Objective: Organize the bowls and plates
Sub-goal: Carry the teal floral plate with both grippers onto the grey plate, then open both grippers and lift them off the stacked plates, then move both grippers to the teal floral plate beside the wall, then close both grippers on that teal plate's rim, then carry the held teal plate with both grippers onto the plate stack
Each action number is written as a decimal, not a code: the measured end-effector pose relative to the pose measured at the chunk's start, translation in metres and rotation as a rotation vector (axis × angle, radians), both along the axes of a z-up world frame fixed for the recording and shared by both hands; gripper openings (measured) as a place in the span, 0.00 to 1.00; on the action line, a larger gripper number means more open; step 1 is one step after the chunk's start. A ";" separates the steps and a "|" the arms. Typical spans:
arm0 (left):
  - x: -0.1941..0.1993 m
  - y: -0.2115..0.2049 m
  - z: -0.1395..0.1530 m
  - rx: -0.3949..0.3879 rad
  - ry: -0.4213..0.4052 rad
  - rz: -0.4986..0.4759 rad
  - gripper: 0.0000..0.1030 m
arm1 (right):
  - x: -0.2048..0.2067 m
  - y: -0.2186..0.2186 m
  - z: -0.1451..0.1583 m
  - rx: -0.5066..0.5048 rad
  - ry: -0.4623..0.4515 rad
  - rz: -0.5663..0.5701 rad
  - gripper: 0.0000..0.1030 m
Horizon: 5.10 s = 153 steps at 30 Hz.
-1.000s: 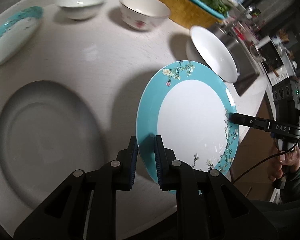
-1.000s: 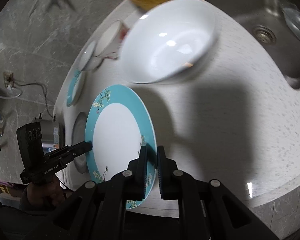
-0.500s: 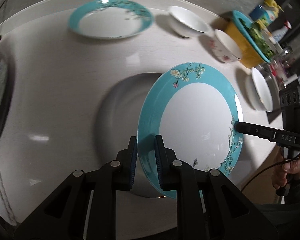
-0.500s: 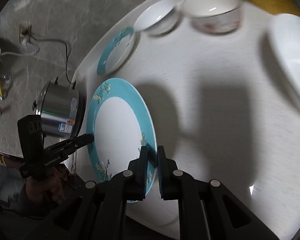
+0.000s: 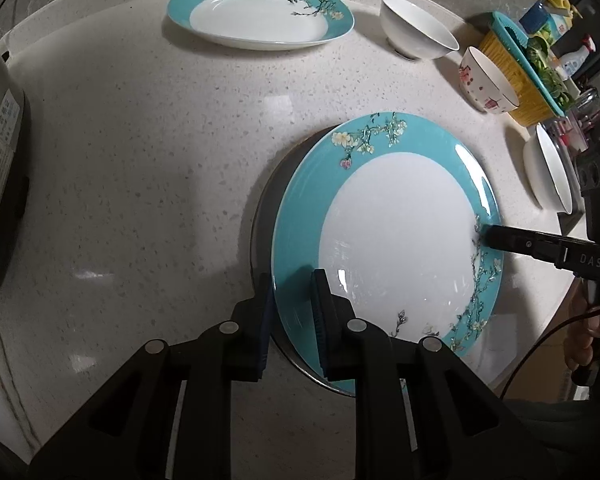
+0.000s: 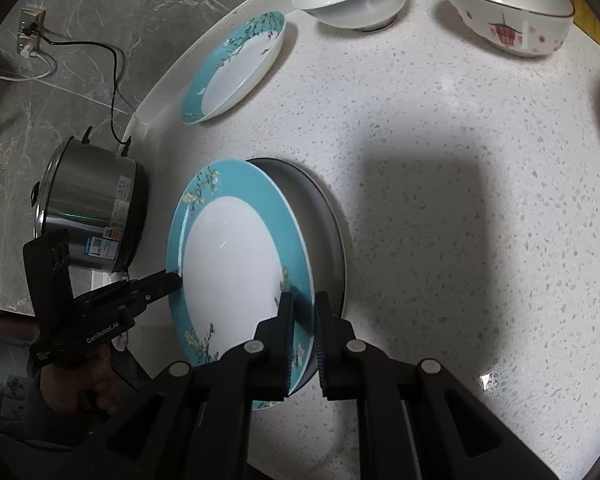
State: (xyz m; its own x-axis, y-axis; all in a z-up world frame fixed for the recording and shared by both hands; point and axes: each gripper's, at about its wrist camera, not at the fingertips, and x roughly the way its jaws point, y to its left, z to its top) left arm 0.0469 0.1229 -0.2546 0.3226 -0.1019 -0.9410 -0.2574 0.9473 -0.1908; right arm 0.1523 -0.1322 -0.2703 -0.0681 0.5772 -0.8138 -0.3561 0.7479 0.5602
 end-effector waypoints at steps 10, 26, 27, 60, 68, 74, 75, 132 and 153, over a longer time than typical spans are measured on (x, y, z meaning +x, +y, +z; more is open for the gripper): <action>0.017 -0.019 0.000 0.089 0.006 -0.049 0.17 | -0.009 0.014 0.003 -0.117 -0.096 0.048 0.16; 0.015 -0.019 -0.001 0.167 -0.035 -0.067 0.42 | -0.040 0.054 0.013 -0.322 -0.383 0.160 0.32; 0.014 -0.016 0.000 0.159 -0.041 -0.064 0.55 | -0.040 0.054 0.012 -0.328 -0.391 0.159 0.35; 0.191 0.177 0.045 0.051 -0.183 0.228 1.00 | 0.138 0.099 0.033 0.279 -0.038 -0.247 1.00; 0.219 0.201 0.007 -0.001 -0.066 0.273 1.00 | 0.175 0.113 -0.001 0.219 -0.020 -0.268 0.99; 0.227 0.217 0.000 -0.021 -0.054 0.312 0.98 | 0.185 0.125 -0.015 0.163 -0.011 -0.270 0.90; 0.229 0.218 -0.001 -0.009 -0.051 0.304 0.98 | 0.187 0.126 -0.017 0.150 -0.012 -0.272 0.90; 0.257 0.178 -0.018 0.028 -0.106 0.158 0.17 | 0.203 0.175 -0.015 -0.106 -0.174 -0.186 0.15; 0.198 0.144 0.036 0.036 -0.203 0.122 0.17 | 0.145 0.132 0.044 -0.069 -0.269 -0.191 0.15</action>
